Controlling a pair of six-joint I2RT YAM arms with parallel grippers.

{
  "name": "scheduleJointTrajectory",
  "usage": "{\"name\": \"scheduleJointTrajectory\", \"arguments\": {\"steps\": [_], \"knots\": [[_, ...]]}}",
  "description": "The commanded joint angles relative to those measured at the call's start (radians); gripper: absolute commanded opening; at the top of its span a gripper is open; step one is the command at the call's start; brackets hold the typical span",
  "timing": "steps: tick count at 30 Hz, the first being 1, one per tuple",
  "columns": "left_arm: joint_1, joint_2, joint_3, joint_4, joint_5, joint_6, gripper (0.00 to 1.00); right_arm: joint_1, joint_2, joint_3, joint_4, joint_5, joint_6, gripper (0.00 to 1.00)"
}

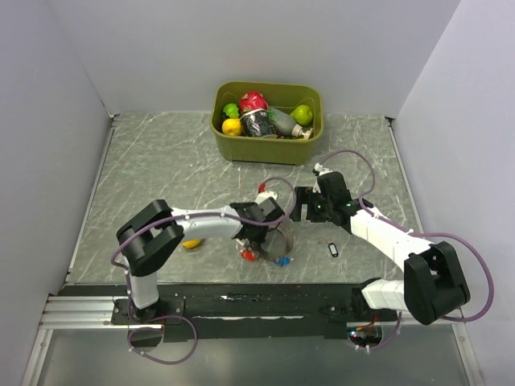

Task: Put the keys on the keyring

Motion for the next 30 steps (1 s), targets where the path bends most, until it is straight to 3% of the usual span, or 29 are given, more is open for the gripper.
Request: {"name": "scheduleJointTrajectory", "arguments": {"steps": [1,3,7,12,20,27,30], "knots": [[-0.048,-0.073,-0.056,-0.114,0.021,-0.087,0.49,0.008,-0.006,0.004,0.017,0.008,-0.002,1.0],[-0.048,-0.1,-0.048,-0.111,0.003,-0.103,0.68,0.009,-0.001,0.012,0.006,0.006,-0.002,1.0],[-0.045,-0.168,-0.021,-0.114,-0.071,-0.108,0.81,0.011,-0.01,0.006,0.003,0.01,-0.003,1.0],[-0.019,-0.237,-0.036,-0.075,-0.03,-0.091,0.83,0.011,-0.033,-0.02,-0.003,-0.01,-0.005,1.0],[0.188,-0.367,-0.237,0.184,0.437,-0.117,0.79,0.026,-0.036,-0.094,0.043,-0.095,0.024,0.94],[0.265,-0.357,-0.317,0.22,0.556,-0.123,0.77,0.058,-0.013,-0.109,0.042,-0.121,0.04,0.87],[0.268,-0.337,-0.341,0.252,0.602,-0.128,0.75,0.069,-0.001,-0.117,0.032,-0.15,0.037,0.77]]}}
